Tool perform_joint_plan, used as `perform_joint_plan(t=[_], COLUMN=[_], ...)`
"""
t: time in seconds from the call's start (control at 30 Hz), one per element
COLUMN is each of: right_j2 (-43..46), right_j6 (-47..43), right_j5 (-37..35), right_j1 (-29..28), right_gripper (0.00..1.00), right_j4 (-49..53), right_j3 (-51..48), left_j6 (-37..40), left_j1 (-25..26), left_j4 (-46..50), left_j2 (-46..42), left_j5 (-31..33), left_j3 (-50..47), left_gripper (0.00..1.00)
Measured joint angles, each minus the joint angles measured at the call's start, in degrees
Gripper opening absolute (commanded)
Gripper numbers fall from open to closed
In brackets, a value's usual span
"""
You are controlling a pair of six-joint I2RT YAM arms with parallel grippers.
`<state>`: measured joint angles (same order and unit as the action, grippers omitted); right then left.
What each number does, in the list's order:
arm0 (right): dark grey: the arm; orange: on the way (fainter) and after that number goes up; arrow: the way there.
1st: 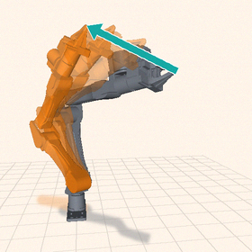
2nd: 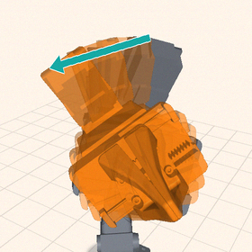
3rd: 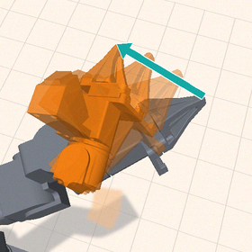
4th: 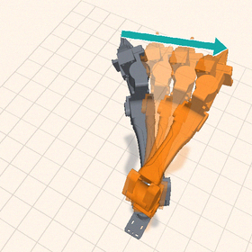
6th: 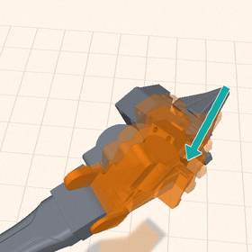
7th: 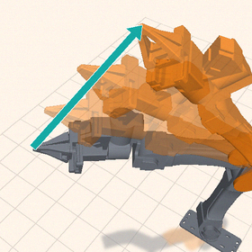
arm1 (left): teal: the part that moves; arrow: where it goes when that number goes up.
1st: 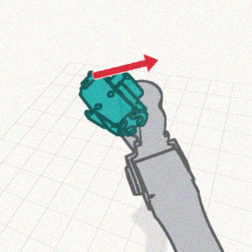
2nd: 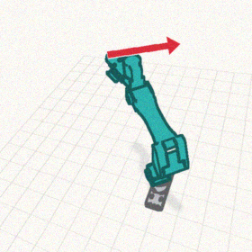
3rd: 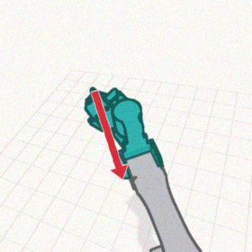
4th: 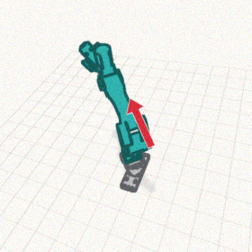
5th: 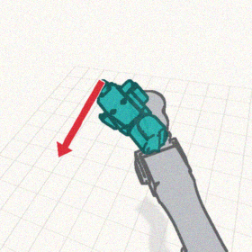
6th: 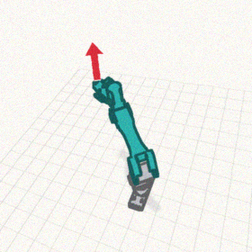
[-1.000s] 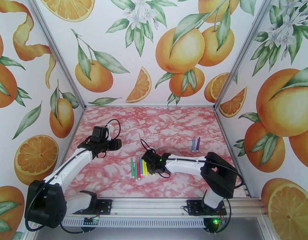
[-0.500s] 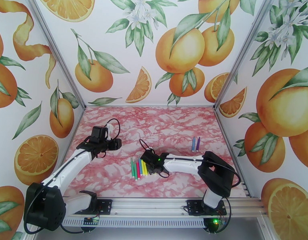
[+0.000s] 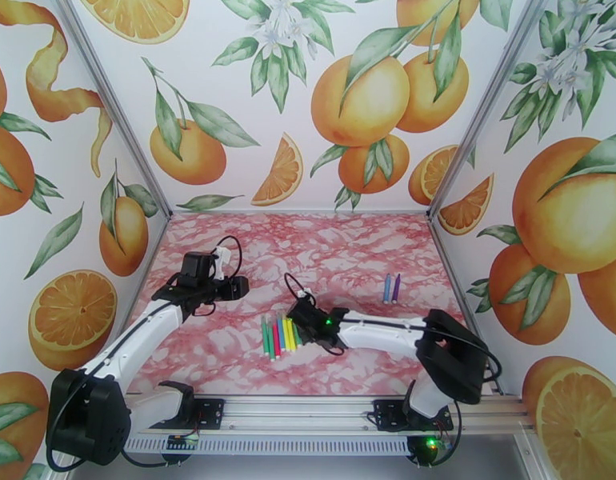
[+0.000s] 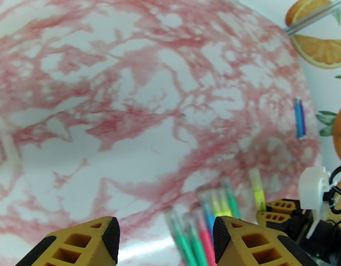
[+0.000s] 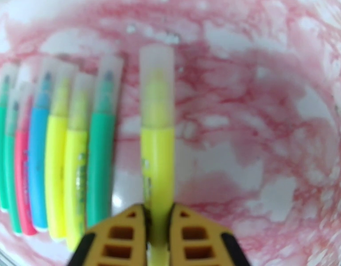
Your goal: Open the pen caps
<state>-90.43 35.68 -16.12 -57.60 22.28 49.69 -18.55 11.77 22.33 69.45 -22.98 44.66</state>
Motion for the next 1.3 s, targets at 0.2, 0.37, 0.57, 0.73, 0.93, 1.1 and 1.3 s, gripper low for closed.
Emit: perform_joint_plan(t=[0.2,0.37,0.57,0.73,0.93,1.1,1.3], right_j2=[4.55,5.16,6.56,6.58,6.58,6.58,7.63], right_j6=[-1.64,-2.97,-4.72,-6.29,-7.39,-7.91,-8.33], right_j5=[1.38,3.21,5.44,6.86,7.72,7.8,7.8], right_j1=[-0.13,-0.5,-2.16,-3.17,-3.63,-3.96,-4.0], right_gripper=[0.02,0.02,0.02,0.02,0.02,0.02,0.02], right_j4=[-6.64,-12.79,-19.08,-22.62,-24.63,-25.57,-25.66], right_j3=[-2.38,-4.02,-5.22,-5.22,-5.22,-5.22,-5.22], left_j6=[-4.24,-6.56,-7.26,-8.35,-9.42,-9.64,-9.66], left_j1=[0.28,1.66,3.28,4.85,6.99,8.04,9.05], left_j4=[-5.07,-7.61,-9.03,-10.01,-10.62,-10.6,-10.6], left_j2=[-0.13,-1.03,-1.11,-0.48,0.55,1.99,3.02], left_j5=[-7.93,-12.92,-18.08,-20.09,-20.68,-20.7,-20.48], left_j3=[-1.97,-2.1,-2.1,-2.1,-2.03,-1.6,-1.38], left_gripper=[0.6,0.6,0.6,0.59,0.57,0.55,0.53])
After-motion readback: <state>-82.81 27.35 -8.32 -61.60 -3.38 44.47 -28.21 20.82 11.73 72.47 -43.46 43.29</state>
